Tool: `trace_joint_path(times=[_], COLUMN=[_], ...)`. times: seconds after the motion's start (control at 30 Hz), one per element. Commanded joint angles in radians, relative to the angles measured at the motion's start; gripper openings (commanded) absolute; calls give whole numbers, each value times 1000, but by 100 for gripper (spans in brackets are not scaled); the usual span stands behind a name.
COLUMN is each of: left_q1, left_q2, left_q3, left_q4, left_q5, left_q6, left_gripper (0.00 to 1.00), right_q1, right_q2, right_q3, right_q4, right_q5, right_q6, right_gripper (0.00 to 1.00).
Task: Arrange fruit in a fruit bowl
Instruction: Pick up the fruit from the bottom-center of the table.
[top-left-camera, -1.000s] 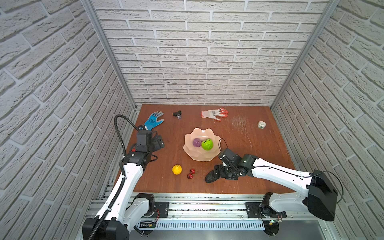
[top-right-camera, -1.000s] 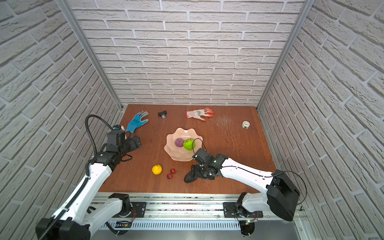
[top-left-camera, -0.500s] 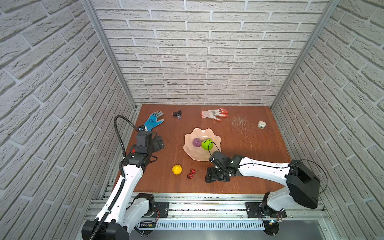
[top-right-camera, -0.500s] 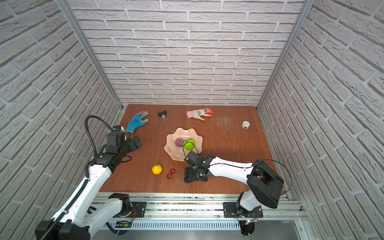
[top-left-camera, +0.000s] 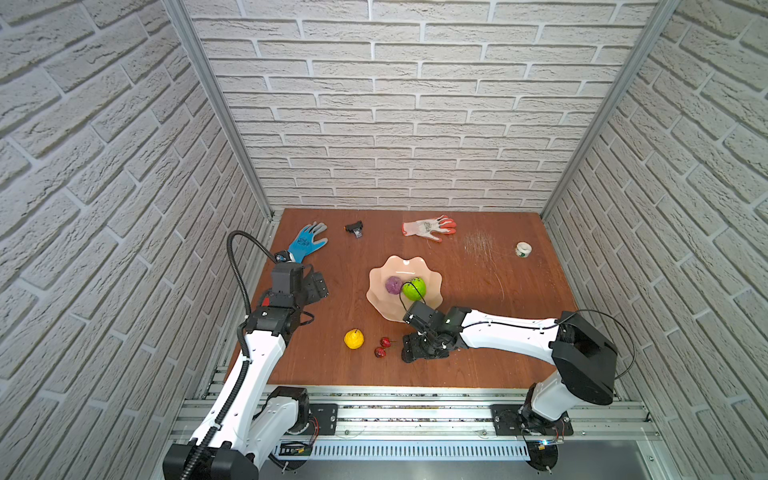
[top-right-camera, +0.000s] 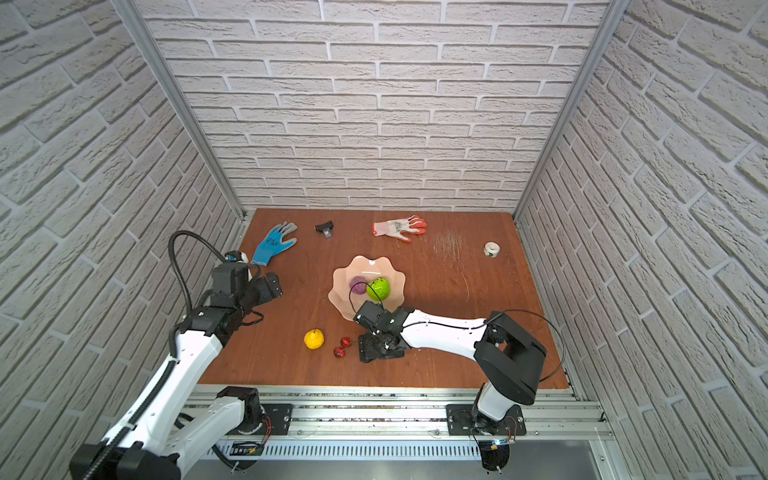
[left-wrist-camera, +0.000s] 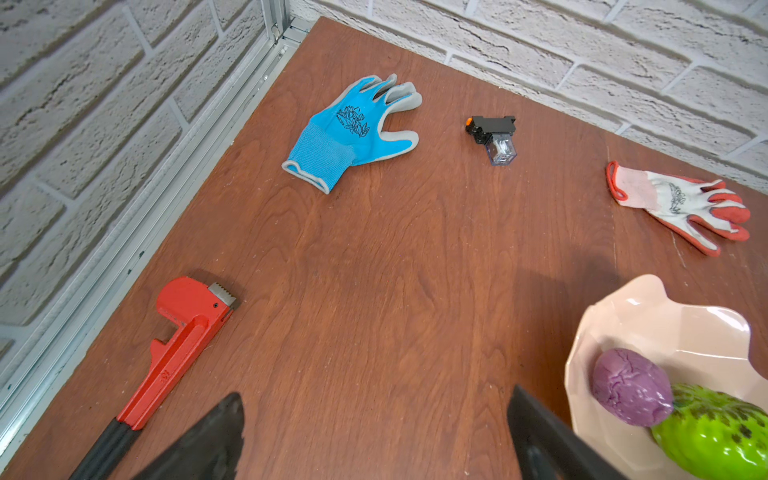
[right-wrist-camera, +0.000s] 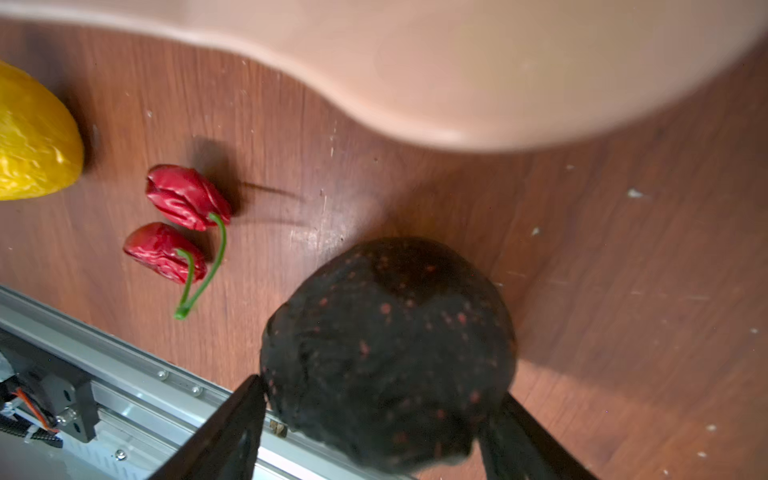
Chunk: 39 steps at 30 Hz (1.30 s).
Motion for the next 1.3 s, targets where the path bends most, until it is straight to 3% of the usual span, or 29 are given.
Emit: trace_joint_path(times=[0.0,0.5,0.7,0.93,1.17,1.27], left_q1=[5,5,5,5,5,5], left_q2=[-14,-15,-20,-20,-20,-28], left_q3=[-10,-2,0,-1,-7,-13], left_q4=[19,15,9,9,5,7], left_q5=[1,2,0,-2,-12,-14], left_q6=[9,12,17,12,7,-4], left_gripper=[98,98,98,98,98,98], right_q1=[10,15,23,31,42,43], right_q2=[4,90,79,37,-90,-156], right_q3=[-2,58,55,30,-19,30], right_q4=[8,6,-12,-42,-148,-260], right_q5=[27,65,67,51,69,110], right_q6=[-16,-46,-47,-57,-145,-203], right_gripper=[82,75,60,48,47,47])
